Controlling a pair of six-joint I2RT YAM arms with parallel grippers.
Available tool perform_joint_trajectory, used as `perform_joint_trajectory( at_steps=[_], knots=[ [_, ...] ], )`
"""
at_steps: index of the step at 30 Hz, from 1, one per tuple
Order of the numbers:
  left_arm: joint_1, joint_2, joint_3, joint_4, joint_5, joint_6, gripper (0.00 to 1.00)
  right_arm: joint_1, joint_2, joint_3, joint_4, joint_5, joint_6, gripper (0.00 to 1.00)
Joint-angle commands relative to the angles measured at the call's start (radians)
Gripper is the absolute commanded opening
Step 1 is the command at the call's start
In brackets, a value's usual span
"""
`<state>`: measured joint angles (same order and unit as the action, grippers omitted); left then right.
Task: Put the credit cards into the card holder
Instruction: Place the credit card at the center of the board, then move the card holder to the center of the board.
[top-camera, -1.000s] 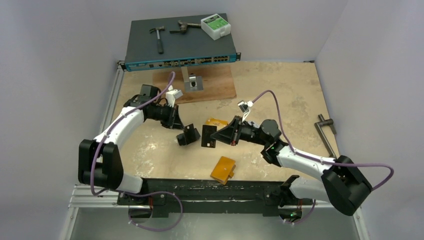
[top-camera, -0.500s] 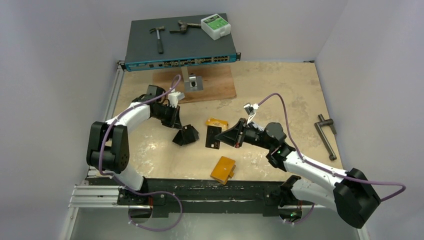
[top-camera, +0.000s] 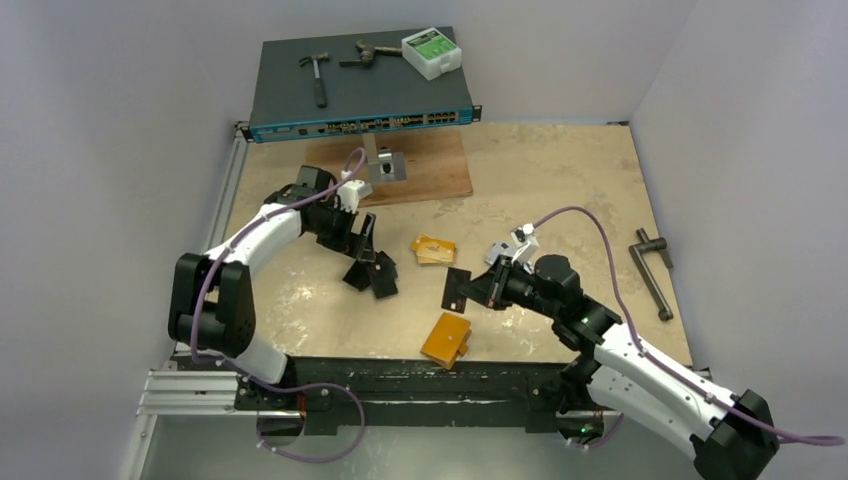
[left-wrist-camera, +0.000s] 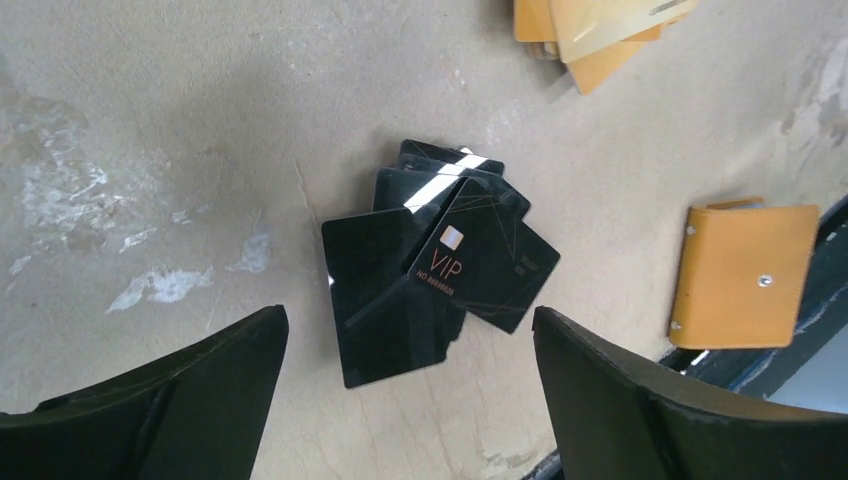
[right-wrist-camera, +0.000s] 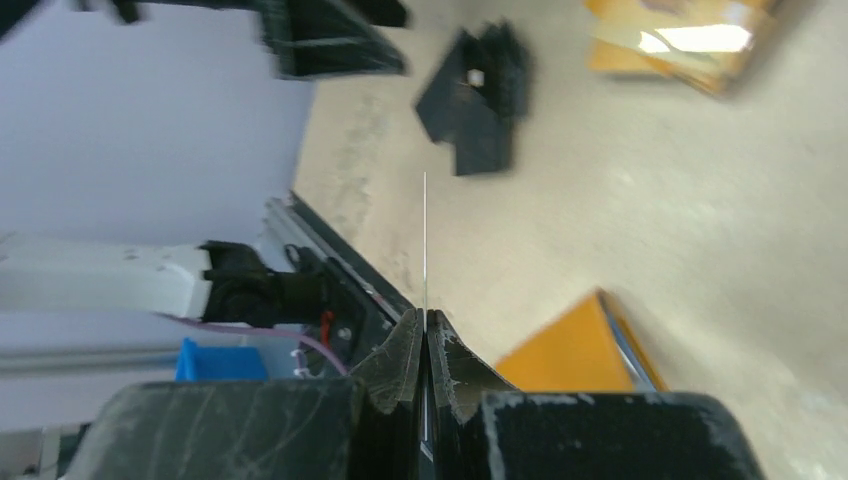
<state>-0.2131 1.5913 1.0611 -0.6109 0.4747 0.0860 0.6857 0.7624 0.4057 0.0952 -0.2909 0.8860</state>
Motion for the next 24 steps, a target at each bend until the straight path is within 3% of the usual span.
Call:
perform_joint_trajectory(
  at_steps=[1, 6, 11, 17, 24],
  knots=[
    [-0.003, -0.137, 0.069, -0.095, 0.023, -0.009, 0.99, -0.006, -0.074, 0.048, -0.424, 0.174, 0.06, 0.0],
    [-0.06, -0.257, 0.111, -0.222, 0.054, 0.003, 1.0, -0.006, -0.164, 0.093, -0.696, 0.325, 0.127, 0.0],
    [-0.306, -0.328, 0.099, -0.258, -0.013, 0.001, 1.0, -0.006, -0.144, 0.106, -0.789, 0.376, 0.145, 0.0],
    [-0.596, -0.275, 0.077, -0.189, -0.116, -0.073, 1.0, -0.004, -0.108, 0.037, -0.69, 0.314, 0.148, 0.0],
    [-0.773, -0.149, 0.088, -0.119, -0.187, -0.158, 1.0, 0.003, -0.108, -0.064, -0.448, 0.217, 0.216, 0.0]
  ],
)
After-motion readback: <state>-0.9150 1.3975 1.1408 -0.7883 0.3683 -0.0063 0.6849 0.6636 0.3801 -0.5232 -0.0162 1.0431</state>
